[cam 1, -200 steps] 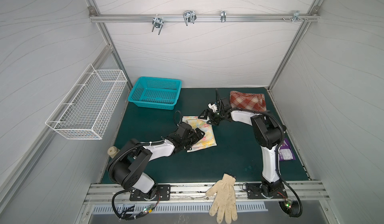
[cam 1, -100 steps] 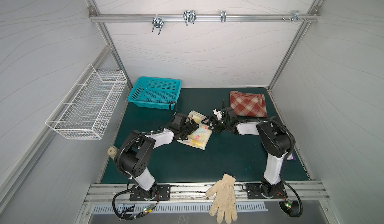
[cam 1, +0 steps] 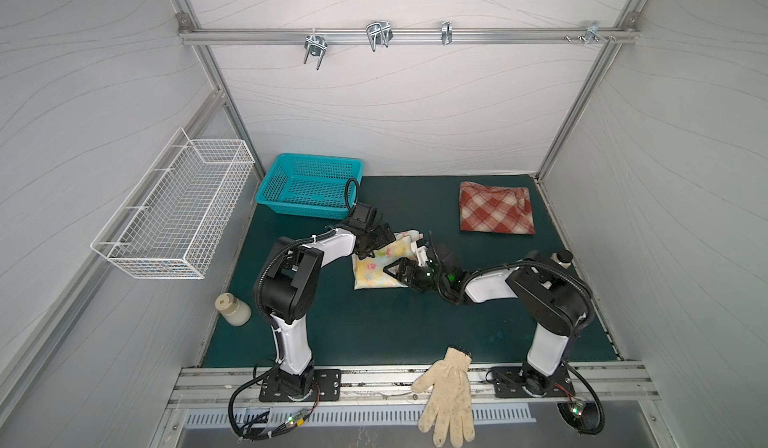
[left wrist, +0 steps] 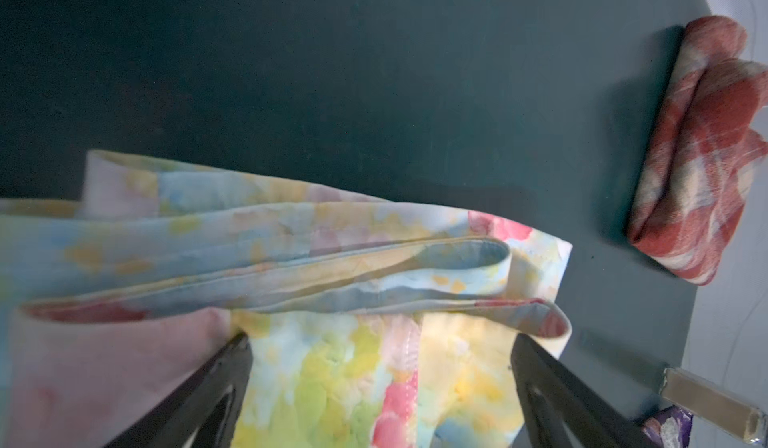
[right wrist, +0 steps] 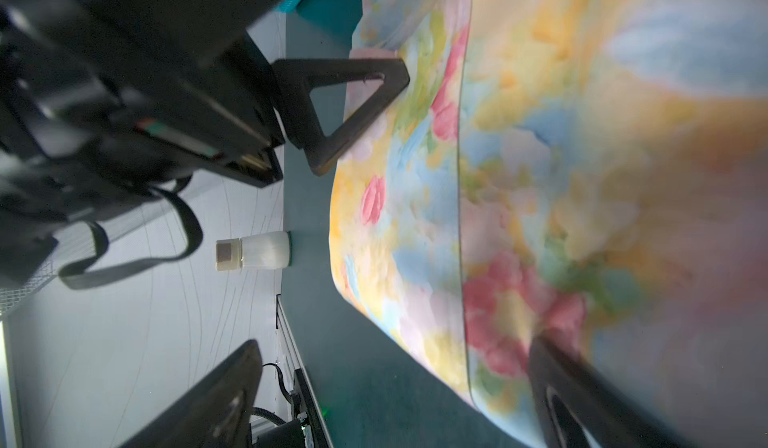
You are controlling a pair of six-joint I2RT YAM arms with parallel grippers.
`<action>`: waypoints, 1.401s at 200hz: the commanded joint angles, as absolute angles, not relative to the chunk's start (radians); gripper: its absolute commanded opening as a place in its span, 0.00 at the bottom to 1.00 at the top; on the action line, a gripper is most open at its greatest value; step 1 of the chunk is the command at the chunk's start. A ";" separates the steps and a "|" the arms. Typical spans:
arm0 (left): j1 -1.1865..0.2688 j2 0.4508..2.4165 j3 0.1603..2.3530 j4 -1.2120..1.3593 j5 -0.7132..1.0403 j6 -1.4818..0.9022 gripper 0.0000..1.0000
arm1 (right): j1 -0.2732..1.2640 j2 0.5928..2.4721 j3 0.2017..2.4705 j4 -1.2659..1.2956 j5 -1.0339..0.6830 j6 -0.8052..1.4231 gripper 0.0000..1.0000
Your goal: Fold and stack the skirts
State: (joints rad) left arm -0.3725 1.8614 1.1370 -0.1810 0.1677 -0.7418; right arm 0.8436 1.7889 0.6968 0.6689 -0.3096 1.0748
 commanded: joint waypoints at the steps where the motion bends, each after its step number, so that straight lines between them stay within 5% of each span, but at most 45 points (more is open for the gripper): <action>1: -0.365 1.837 1.164 -0.278 0.154 -0.688 0.98 | 0.859 1.707 0.698 0.584 -0.219 1.071 0.99; 64: -0.362 1.530 1.066 -0.241 0.270 -0.743 0.98 | 0.791 1.456 0.866 0.222 -0.147 0.803 0.99; 139: -0.340 1.339 0.646 0.168 0.390 -0.974 0.98 | 0.620 1.672 1.025 0.261 -0.385 0.821 0.99; 280: -0.259 1.431 0.527 0.275 0.463 -0.989 0.98 | 0.605 1.966 1.174 0.370 -0.542 0.908 0.99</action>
